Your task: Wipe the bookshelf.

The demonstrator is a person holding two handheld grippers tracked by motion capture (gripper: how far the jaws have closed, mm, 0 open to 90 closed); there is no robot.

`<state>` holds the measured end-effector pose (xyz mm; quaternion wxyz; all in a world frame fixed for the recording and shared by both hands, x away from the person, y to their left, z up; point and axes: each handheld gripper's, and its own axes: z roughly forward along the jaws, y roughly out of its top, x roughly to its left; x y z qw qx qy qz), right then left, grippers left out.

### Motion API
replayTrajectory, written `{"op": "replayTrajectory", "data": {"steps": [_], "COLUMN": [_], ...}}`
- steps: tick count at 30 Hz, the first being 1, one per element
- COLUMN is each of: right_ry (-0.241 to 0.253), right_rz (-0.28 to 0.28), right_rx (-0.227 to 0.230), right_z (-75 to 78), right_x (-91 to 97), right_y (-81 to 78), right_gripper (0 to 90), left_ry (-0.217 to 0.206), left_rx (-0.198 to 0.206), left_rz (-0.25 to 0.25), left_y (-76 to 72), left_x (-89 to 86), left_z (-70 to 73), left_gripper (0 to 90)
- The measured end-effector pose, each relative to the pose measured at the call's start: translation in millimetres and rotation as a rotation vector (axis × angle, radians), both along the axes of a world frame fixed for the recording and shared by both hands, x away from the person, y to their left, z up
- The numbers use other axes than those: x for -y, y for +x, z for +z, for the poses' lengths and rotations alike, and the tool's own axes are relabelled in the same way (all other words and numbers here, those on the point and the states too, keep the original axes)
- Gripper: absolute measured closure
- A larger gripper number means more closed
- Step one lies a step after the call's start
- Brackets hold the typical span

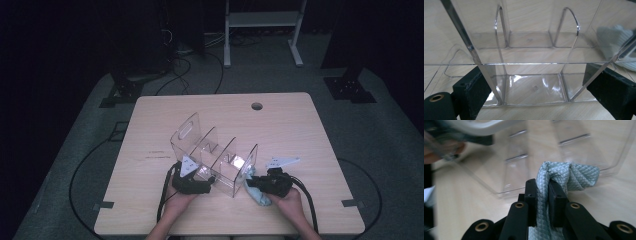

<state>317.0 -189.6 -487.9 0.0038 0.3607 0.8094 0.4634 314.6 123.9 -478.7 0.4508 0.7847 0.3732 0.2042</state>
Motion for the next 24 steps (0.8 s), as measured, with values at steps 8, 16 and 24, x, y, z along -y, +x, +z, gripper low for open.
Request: {"op": "replayTrajectory", "data": {"steps": [8, 16, 24], "right_ry": [-0.012, 0.004, 0.006], "right_rz": [-0.102, 0.139, 0.014], "right_rx": [0.020, 0.021, 0.022], "right_z": [0.1, 6.4, 3.5], "right_x": [8.9, -22.5, -7.3], "right_y": [10.5, -24.0, -8.9], "right_gripper": [79.4, 79.1, 79.3], "left_ry": [0.008, 0.000, 0.001], "left_rx": [0.004, 0.000, 0.002], "left_rz": [0.010, 0.017, 0.024], "left_y": [-0.1, 0.0, 0.6], "left_x": [1.5, -0.8, -0.9], "left_z": [0.9, 0.1, 0.0], "left_gripper": [7.4, 7.7, 7.6]}}
